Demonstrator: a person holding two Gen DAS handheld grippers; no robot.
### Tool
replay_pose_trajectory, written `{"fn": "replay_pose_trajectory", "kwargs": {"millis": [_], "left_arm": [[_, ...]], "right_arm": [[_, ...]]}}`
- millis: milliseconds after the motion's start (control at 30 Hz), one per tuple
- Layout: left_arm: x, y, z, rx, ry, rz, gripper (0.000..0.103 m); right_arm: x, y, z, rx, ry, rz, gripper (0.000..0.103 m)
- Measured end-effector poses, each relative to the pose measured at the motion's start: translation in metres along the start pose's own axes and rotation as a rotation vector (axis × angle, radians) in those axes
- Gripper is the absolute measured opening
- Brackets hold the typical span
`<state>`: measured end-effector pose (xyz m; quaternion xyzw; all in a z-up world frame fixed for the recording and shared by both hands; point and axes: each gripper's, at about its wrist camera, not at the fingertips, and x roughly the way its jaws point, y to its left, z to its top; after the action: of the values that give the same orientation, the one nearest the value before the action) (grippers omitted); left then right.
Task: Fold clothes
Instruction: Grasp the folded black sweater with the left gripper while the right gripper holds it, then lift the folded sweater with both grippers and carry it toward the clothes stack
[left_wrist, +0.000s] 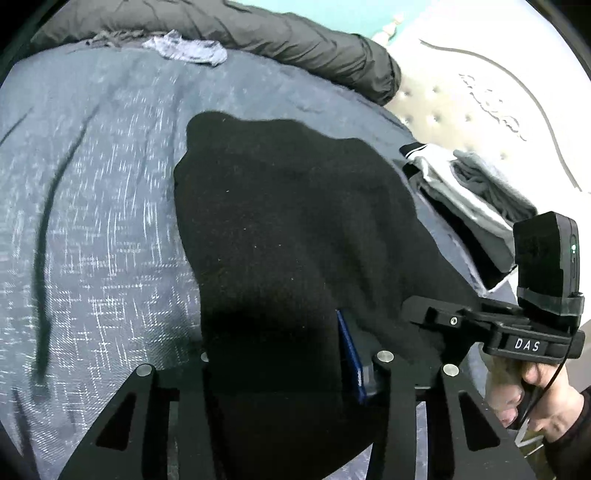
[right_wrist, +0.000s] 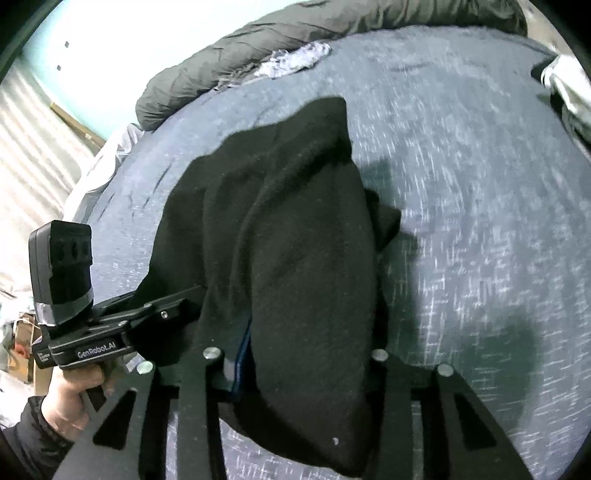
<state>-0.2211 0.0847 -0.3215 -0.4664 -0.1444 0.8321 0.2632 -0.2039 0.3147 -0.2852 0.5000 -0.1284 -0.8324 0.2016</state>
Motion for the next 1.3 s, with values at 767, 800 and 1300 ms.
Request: {"fn": "replay_pose_trajectory", "kwargs": {"millis": [767,800,1300], "left_arm": [[-0.066,-0.131,0.089,0.159,-0.109,-0.003,0.045],[-0.068,-0.141,0.093,0.167,-0.115,-0.004,0.045],[-0.027,-0.334,0.154,0.313,-0.149,-0.070,0.045]], "right_arm": [[-0.152,0.001,0.062,-0.126,-0.172,-0.020,0.036],[-0.162,-0.002,0.065,-0.130,-0.180,-0.026,0.036],[-0.319,-0.105,0.092,-0.130,-0.294,-0.169,0.036]]}}
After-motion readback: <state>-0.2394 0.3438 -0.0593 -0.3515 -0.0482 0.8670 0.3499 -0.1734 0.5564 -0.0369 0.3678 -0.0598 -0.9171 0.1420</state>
